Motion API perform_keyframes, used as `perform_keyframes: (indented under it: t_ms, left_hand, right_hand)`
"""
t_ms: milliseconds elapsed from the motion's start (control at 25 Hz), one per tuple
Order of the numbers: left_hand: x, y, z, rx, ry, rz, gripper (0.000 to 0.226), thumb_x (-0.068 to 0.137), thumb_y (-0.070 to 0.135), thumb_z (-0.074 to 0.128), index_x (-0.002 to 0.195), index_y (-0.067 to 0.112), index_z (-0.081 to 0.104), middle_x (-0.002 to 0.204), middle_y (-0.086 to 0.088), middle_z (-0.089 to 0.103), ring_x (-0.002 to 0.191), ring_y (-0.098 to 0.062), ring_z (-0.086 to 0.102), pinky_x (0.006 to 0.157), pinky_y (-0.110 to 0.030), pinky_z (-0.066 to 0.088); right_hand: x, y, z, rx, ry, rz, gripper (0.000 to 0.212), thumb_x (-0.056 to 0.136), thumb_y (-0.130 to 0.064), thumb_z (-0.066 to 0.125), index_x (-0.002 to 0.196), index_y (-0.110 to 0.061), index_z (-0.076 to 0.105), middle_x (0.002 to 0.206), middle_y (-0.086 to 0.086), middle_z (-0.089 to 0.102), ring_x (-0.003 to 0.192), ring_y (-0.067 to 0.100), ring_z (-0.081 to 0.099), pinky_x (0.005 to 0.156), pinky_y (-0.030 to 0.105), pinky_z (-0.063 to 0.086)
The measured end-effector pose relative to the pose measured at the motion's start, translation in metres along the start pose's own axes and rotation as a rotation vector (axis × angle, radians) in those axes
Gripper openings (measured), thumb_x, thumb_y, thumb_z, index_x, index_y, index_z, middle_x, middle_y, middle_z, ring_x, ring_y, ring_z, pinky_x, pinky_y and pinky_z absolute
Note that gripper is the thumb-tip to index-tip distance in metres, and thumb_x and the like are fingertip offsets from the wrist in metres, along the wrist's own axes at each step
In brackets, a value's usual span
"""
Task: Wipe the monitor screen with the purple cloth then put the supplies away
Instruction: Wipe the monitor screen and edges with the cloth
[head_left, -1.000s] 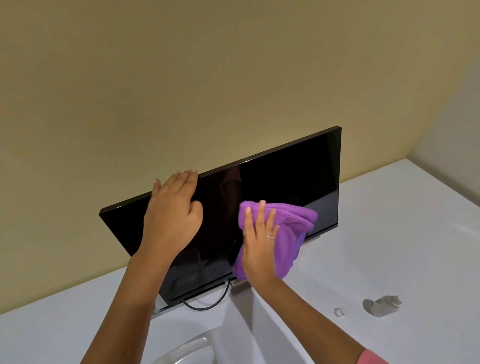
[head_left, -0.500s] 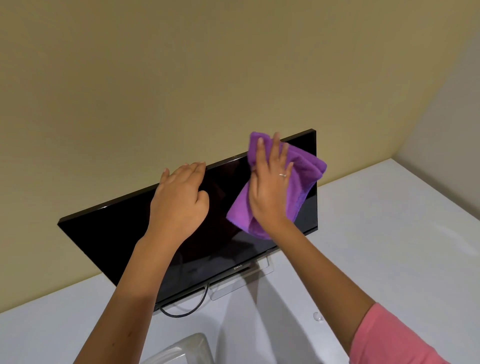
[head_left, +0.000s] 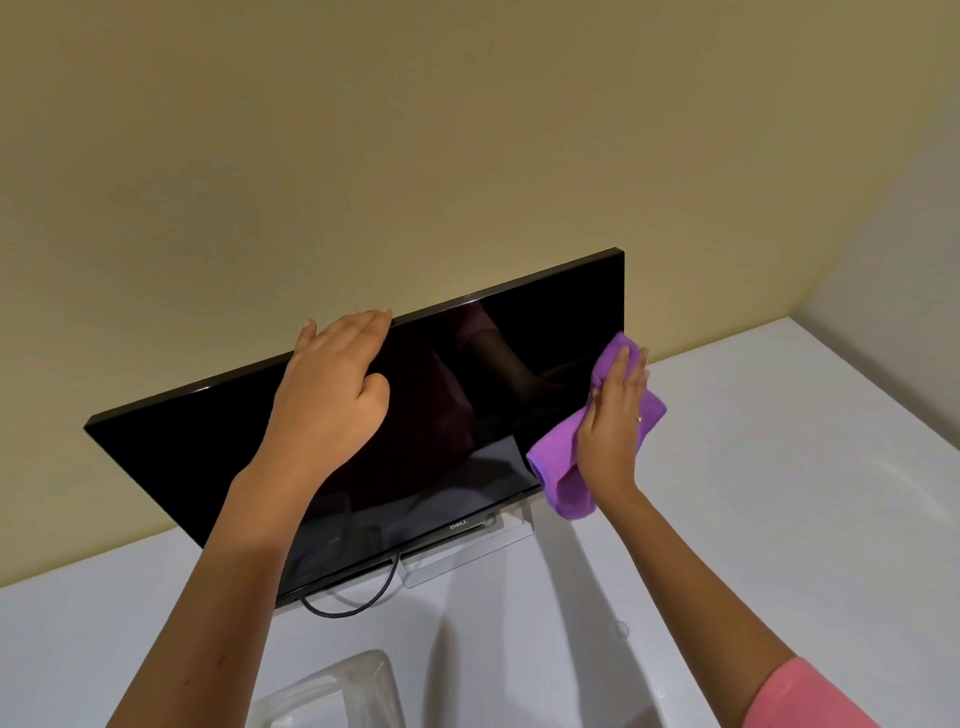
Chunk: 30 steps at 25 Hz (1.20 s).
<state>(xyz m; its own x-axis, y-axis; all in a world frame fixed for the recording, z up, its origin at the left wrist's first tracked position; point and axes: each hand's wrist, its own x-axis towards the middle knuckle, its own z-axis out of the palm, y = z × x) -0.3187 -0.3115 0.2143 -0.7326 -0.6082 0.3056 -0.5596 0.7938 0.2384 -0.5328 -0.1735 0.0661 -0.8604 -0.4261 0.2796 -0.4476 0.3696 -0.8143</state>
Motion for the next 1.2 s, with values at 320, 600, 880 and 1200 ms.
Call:
perform_keyframes:
  t_ms: [320,600,880,1200]
  left_hand:
    - [-0.002,0.004,0.0,0.005,0.011,-0.012,0.068,0.075,0.015,0.031,0.143,0.011,0.038,0.146,-0.008,0.043,0.139,-0.022,0.032,0.117,-0.042,0.004]
    - [-0.003,0.006,0.003,0.018,0.023,-0.01,0.067,0.076,0.015,0.032,0.142,0.01,0.038,0.146,-0.009,0.044,0.138,-0.023,0.033,0.117,-0.042,0.004]
    - [-0.004,0.002,0.001,0.041,0.008,0.01,0.067,0.077,0.016,0.031,0.143,0.011,0.036,0.146,-0.008,0.043,0.139,-0.022,0.032,0.115,-0.037,0.003]
    - [-0.047,-0.009,0.002,0.306,0.206,-0.351,0.055,0.087,0.029,0.034,0.138,0.01,0.04,0.146,-0.018,0.039,0.139,-0.039,0.026,0.106,-0.069,0.007]
  right_hand:
    - [-0.055,0.068,0.006,-0.206,-0.237,0.2,0.079,0.093,0.005,0.047,0.151,-0.02,-0.002,0.161,0.007,0.001,0.139,0.034,0.029,0.103,0.04,0.039]
    - [-0.059,0.099,-0.011,-0.636,-0.427,0.126,0.081,0.092,-0.002,0.051,0.151,-0.019,-0.001,0.153,0.011,0.026,0.117,0.029,0.054,0.078,0.026,0.053]
    - [-0.028,0.106,-0.047,-0.932,-0.517,-0.234,0.062,0.093,-0.011,0.046,0.149,-0.017,0.021,0.128,0.01,0.051,0.1,0.025,0.057,0.072,0.03,0.052]
    - [-0.002,0.116,-0.07,-0.989,-0.617,-0.434,0.052,0.093,-0.021,0.05,0.143,-0.025,0.034,0.125,0.007,0.053,0.099,0.026,0.059,0.078,0.032,0.053]
